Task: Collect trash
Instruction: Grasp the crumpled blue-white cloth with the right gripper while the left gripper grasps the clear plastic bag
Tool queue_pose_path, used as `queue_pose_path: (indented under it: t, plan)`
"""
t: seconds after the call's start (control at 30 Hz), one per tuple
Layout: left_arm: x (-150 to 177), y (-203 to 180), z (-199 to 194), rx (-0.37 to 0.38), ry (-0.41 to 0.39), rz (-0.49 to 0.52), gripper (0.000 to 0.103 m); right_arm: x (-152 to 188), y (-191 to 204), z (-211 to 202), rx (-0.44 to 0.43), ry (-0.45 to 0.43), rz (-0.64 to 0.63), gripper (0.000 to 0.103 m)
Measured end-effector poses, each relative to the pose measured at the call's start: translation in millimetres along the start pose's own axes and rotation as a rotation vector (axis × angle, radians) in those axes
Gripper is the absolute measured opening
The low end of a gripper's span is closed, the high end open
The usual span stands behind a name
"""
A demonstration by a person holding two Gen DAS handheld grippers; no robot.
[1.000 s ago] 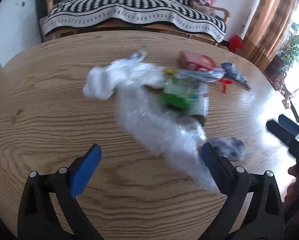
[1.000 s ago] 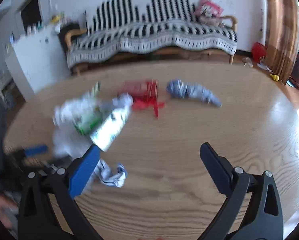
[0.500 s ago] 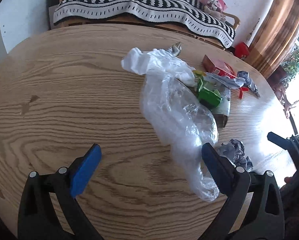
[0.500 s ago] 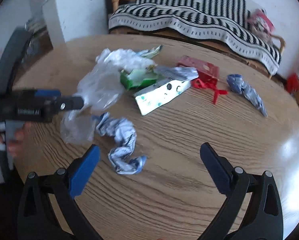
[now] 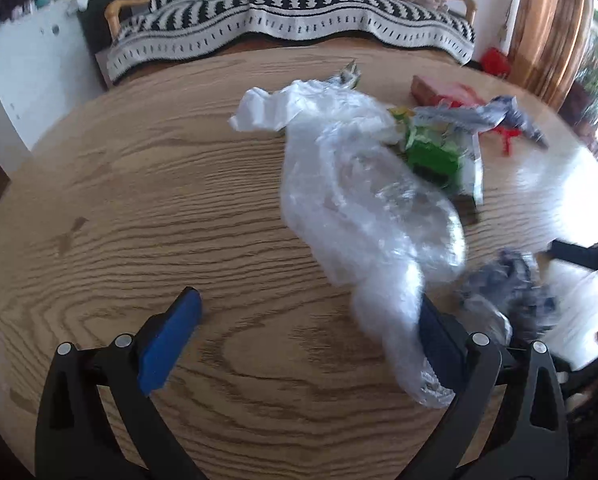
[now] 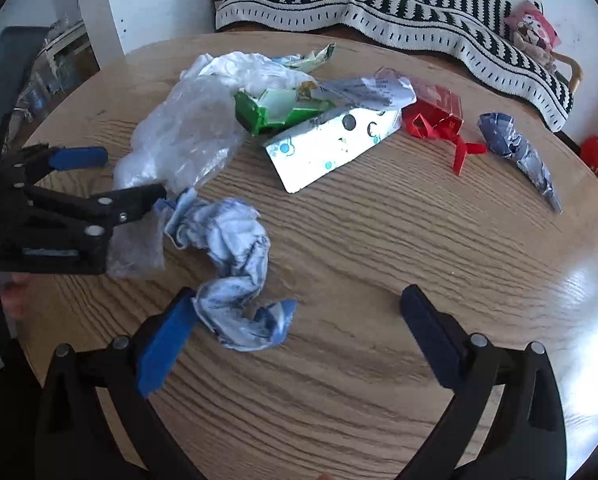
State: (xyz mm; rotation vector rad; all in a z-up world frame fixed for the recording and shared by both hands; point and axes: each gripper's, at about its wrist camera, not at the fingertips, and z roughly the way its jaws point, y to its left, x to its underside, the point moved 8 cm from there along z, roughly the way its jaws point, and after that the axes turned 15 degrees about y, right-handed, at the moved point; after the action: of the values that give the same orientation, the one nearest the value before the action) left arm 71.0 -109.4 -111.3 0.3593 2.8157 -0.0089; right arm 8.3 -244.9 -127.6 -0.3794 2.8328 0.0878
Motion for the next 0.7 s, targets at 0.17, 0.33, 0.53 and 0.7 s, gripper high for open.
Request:
queue_pose_path:
  t: [0.17, 0.33, 0.53, 0.7]
  plan:
    - [1, 1, 0, -0.001, -0.013, 0.001, 0.098, 0, 0, 3, -0.001, -0.009, -0.005, 0.098]
    - [3, 1, -1, -0.002, -0.021, 0.001, 0.098, 1, 3, 1, -0.002, 0.001, -0.019, 0.098]
    - [3, -10, -9, 0.018, -0.044, 0.081, 0.05, 0, 15, -8, -0.026, -0.022, -0.083, 0.058]
    - [6, -13, -18, 0.084, -0.023, 0.036, 0.018, 0, 21, -14, -0.05, -0.02, -0.084, 0.027]
